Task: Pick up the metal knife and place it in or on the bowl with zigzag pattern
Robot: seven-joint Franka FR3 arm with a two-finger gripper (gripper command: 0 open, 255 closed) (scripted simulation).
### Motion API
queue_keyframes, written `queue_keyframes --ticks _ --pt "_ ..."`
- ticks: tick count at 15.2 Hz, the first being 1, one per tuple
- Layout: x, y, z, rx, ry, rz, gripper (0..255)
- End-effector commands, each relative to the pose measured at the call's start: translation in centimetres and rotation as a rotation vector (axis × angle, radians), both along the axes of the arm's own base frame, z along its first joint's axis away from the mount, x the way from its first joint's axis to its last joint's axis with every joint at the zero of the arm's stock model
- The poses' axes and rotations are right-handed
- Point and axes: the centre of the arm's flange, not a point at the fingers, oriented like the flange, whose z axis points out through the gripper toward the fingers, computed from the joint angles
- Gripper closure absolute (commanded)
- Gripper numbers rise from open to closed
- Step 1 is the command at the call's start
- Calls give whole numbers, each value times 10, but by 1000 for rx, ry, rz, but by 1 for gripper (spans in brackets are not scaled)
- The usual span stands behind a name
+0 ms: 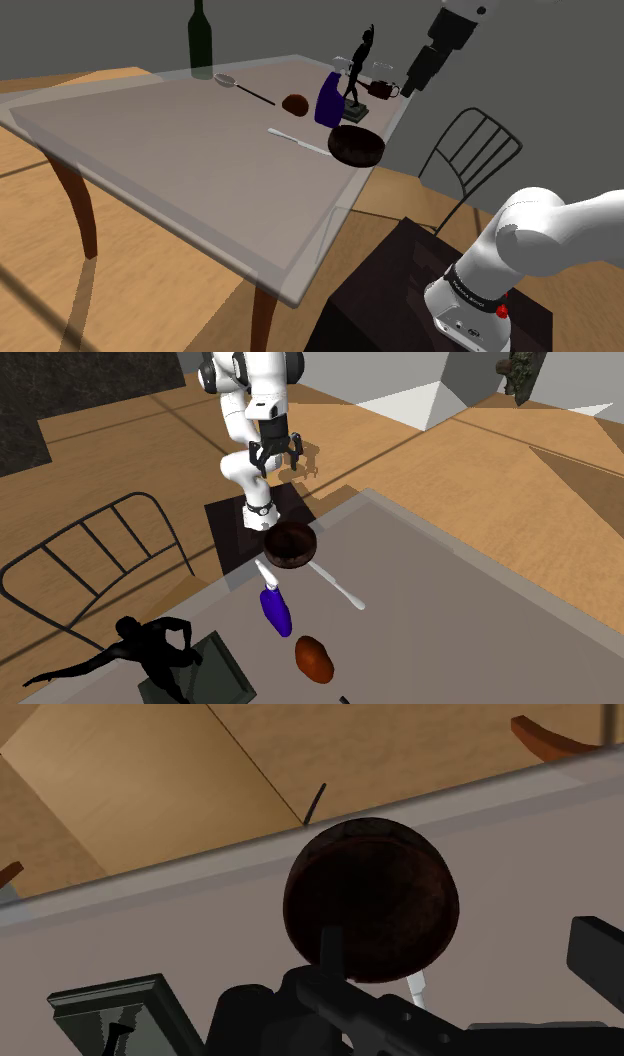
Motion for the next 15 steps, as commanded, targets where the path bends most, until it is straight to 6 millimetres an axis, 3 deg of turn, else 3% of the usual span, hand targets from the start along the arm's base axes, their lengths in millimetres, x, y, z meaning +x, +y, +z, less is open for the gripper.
queue_keyframes --ticks 1,15 --pt "0 0 0 0 0 0 0" --pt "142 19 -114 35 -4 77 0"
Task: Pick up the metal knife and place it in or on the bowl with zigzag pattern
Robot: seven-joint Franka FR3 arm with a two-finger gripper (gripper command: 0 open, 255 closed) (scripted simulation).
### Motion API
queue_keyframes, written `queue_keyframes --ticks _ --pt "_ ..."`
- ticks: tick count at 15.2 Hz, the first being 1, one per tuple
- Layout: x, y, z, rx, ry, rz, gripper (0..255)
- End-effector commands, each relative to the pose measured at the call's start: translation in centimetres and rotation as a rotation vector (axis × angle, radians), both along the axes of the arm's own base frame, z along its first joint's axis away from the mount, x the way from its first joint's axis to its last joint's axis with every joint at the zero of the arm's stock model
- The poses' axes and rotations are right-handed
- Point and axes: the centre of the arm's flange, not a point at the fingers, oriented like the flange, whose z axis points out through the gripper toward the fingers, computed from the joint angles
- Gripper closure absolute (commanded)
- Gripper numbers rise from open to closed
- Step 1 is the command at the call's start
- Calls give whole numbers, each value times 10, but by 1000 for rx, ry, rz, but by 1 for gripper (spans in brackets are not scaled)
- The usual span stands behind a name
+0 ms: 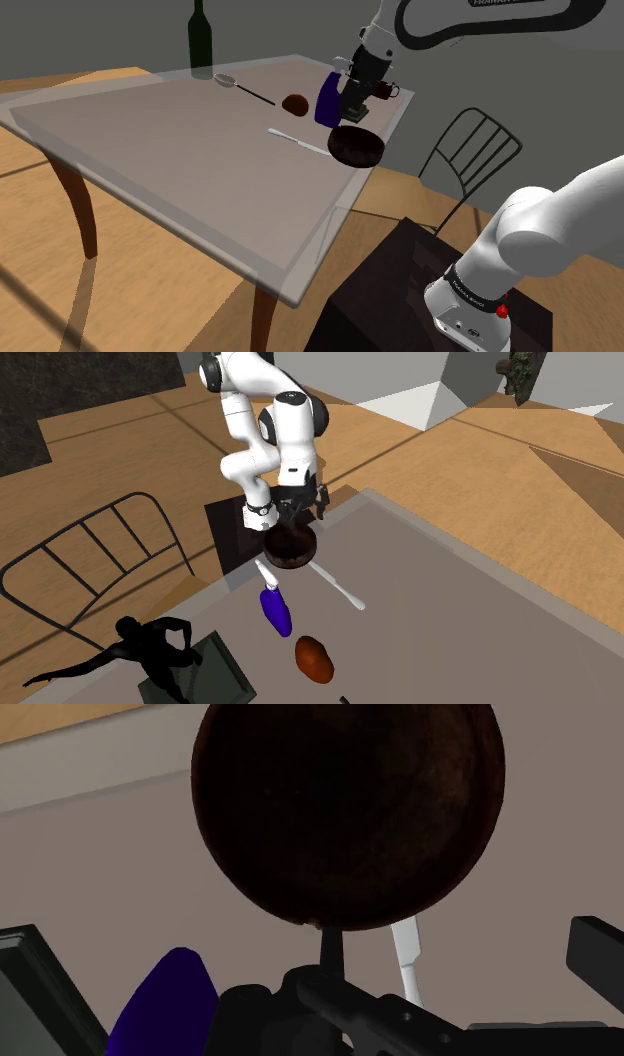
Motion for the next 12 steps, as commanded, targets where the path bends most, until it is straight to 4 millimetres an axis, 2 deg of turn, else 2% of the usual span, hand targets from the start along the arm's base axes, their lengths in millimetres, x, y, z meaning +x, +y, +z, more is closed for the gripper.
queue_keyframes --ticks 1,11,12 --pt "21 1 -19 5 -2 11 0" --pt "121 24 -99 30 -4 66 0" --pt "124 24 -101 31 -4 67 0"
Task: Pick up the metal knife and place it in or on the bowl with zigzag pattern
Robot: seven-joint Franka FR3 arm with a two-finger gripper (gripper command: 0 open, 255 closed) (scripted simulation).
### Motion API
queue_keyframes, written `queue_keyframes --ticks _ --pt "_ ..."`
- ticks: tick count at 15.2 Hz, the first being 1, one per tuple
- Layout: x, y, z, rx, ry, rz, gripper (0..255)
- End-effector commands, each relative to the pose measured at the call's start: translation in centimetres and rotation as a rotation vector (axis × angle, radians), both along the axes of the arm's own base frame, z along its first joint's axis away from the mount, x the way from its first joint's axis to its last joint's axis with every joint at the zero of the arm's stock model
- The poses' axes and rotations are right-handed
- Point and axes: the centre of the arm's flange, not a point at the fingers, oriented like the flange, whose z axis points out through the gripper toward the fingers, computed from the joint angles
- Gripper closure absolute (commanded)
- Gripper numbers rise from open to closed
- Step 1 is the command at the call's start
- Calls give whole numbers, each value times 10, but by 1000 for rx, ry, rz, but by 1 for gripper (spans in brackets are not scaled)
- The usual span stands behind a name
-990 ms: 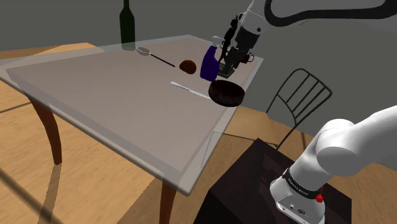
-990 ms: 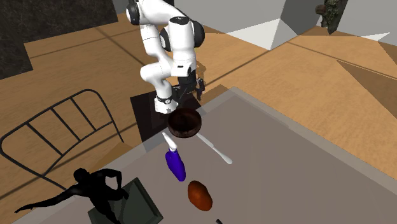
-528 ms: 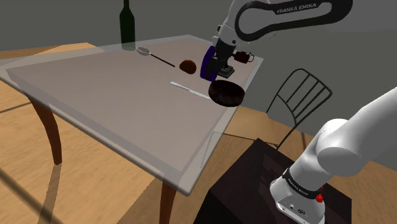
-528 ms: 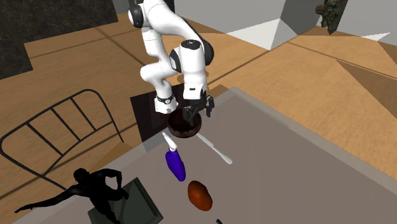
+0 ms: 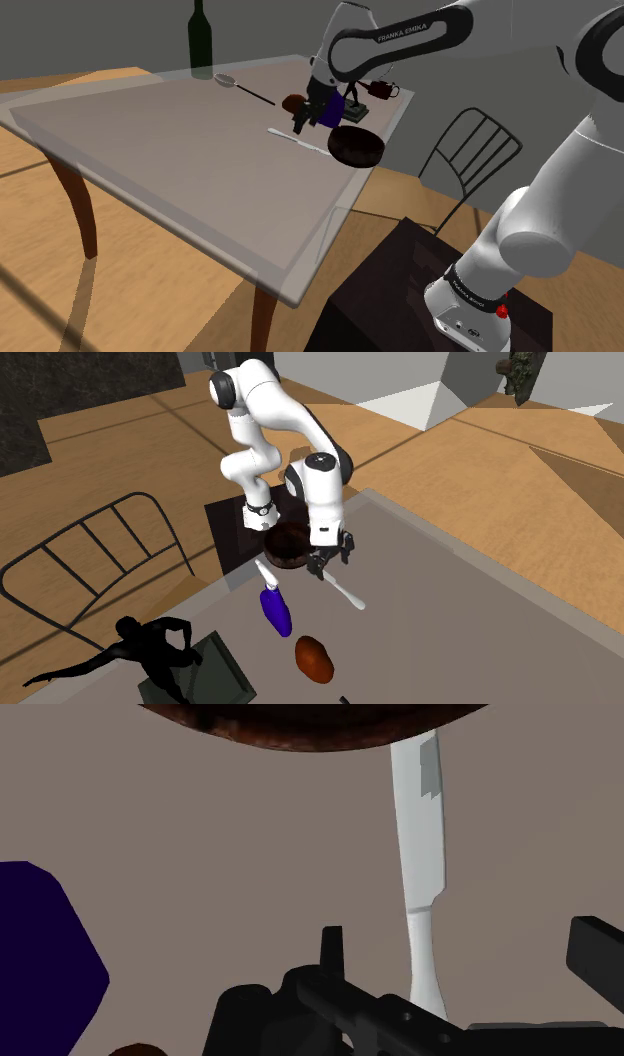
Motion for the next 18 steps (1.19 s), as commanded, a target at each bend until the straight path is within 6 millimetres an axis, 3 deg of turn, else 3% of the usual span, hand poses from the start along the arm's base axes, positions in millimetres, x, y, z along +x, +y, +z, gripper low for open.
queue_keyframes --ticks 1,7,15,16,18 --pt "9 2 -10 2 -1 4 0" --pt "15 4 -44 2 -1 4 0" --pt "15 4 -44 2 -1 4 0" --pt "15 4 -44 2 -1 4 255" --pt "15 4 -44 2 -1 4 255"
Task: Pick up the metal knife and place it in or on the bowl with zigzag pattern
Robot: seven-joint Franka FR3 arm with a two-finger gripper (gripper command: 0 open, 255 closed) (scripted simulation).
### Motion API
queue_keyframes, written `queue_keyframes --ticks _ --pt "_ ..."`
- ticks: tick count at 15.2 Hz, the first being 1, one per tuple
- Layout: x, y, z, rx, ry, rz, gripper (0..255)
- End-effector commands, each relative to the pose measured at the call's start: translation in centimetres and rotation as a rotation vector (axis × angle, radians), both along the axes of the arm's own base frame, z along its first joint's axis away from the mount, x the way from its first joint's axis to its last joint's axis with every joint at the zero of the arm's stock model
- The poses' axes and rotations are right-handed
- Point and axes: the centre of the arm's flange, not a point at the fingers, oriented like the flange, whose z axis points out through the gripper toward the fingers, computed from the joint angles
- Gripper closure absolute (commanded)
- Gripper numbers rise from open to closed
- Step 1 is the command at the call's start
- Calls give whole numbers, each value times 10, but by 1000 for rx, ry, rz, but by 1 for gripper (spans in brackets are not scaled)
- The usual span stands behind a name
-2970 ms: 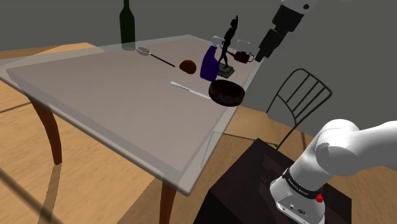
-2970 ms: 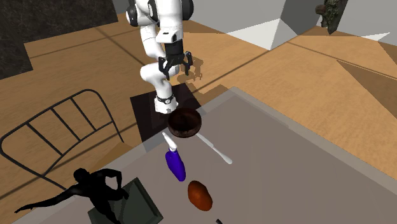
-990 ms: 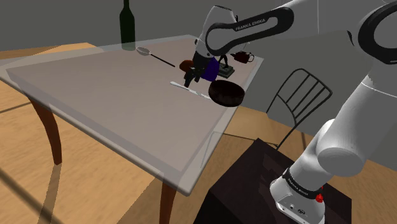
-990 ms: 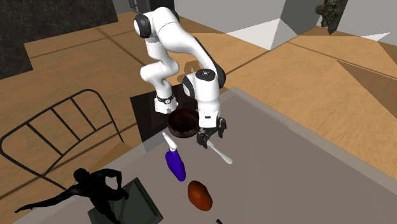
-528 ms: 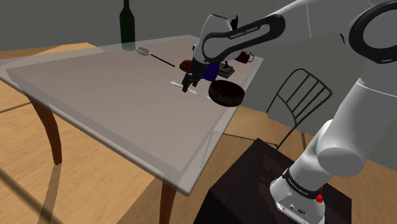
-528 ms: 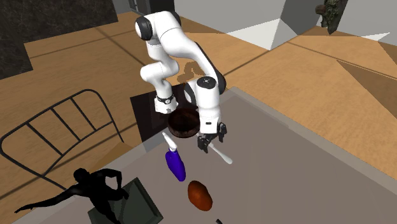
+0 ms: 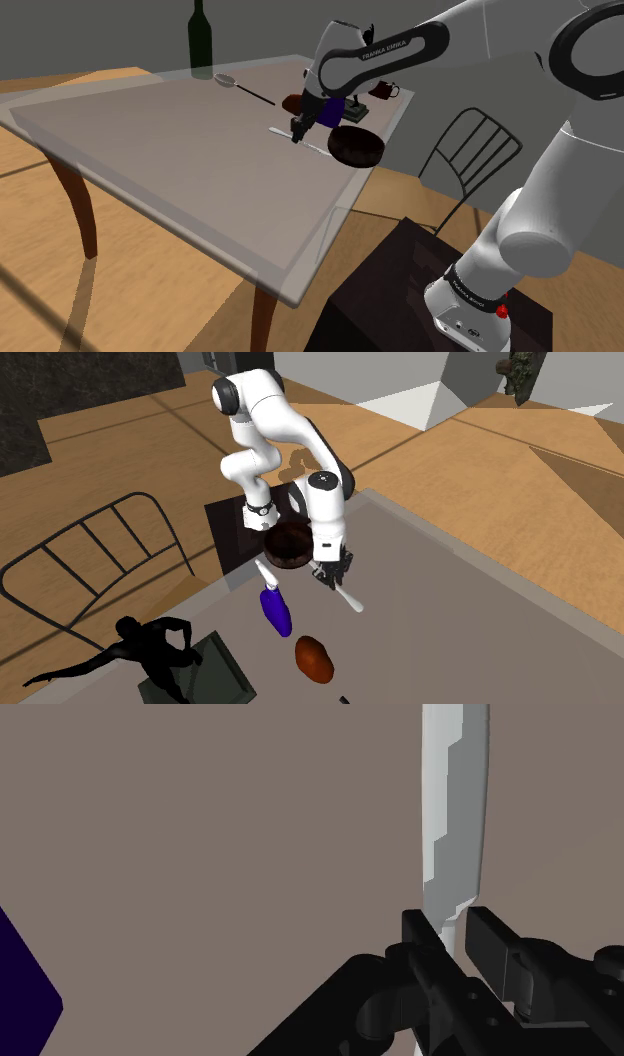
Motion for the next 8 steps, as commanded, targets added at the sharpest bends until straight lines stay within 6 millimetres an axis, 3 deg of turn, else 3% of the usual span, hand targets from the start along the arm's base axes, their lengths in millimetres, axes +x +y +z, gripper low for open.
queue_keyframes --ticks 1,8 --pt "-1 4 -5 1 11 6 255" --pt "-1 3 0 1 11 6 255"
